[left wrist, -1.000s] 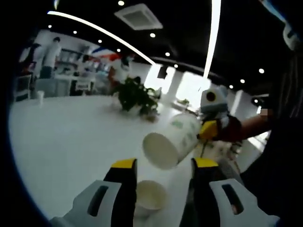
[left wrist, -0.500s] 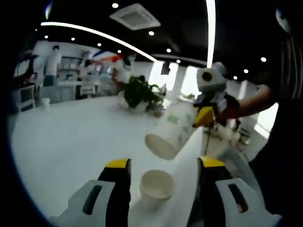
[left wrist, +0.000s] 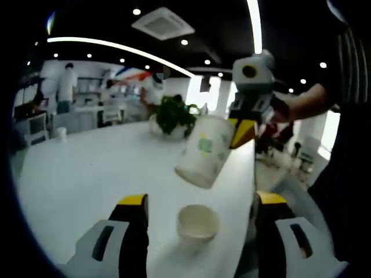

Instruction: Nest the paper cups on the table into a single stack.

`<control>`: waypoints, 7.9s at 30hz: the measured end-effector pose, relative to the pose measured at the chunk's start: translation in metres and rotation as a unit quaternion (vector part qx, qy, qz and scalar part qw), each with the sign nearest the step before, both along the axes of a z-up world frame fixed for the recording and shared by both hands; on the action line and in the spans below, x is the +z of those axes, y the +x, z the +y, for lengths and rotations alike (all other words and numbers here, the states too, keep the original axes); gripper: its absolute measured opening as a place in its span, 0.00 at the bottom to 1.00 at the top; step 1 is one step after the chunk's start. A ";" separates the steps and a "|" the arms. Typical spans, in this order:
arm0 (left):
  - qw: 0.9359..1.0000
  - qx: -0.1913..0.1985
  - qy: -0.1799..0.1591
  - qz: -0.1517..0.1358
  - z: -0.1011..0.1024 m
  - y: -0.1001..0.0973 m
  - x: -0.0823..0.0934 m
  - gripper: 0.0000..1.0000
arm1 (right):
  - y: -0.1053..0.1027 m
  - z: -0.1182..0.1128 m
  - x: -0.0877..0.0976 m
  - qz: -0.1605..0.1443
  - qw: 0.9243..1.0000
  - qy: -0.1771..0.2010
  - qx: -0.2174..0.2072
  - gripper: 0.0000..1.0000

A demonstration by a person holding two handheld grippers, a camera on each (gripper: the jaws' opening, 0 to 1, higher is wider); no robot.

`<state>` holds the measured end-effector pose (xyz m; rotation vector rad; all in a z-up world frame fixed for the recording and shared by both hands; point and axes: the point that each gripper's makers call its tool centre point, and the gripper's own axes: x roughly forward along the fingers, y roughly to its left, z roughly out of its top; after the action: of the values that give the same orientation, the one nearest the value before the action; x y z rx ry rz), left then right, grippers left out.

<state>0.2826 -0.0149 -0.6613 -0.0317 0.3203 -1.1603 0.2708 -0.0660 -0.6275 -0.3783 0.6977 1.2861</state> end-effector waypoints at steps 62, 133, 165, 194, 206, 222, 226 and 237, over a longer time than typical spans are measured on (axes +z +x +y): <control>0.981 0.188 0.026 -0.035 0.084 0.026 -0.032 0.97 | -0.015 0.011 -0.111 -0.012 0.946 -0.277 0.170 0.00; 0.992 0.118 0.033 -0.002 0.066 0.014 -0.042 0.98 | -0.010 0.000 -0.098 -0.047 0.994 -0.086 0.046 0.30; 0.995 0.013 0.096 -0.023 0.032 0.005 -0.060 0.78 | -0.002 -0.018 -0.119 -0.034 0.996 -0.076 -0.045 0.41; 0.991 -0.022 0.135 -0.002 0.008 0.000 -0.089 0.57 | 0.002 -0.012 -0.135 -0.029 0.995 -0.084 -0.034 0.41; 0.988 -0.030 0.148 0.002 0.002 -0.004 -0.098 0.55 | -0.004 -0.004 -0.149 -0.040 0.994 -0.105 -0.007 0.42; 0.985 -0.067 0.161 0.003 -0.013 -0.005 -0.104 0.48 | 0.000 0.001 -0.157 -0.036 0.994 -0.104 0.007 0.42; 0.983 -0.074 0.166 -0.002 -0.017 -0.005 -0.104 0.48 | 0.000 0.003 -0.155 -0.036 0.994 -0.098 0.012 0.41; 0.983 -0.079 0.167 0.002 -0.019 -0.004 -0.106 0.41 | 0.003 0.005 -0.153 -0.041 0.995 -0.091 0.017 0.32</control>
<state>0.2788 -0.0340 -0.7673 0.2916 0.5249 -1.2508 0.2740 -0.0611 -0.7802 -0.5911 0.7442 1.2359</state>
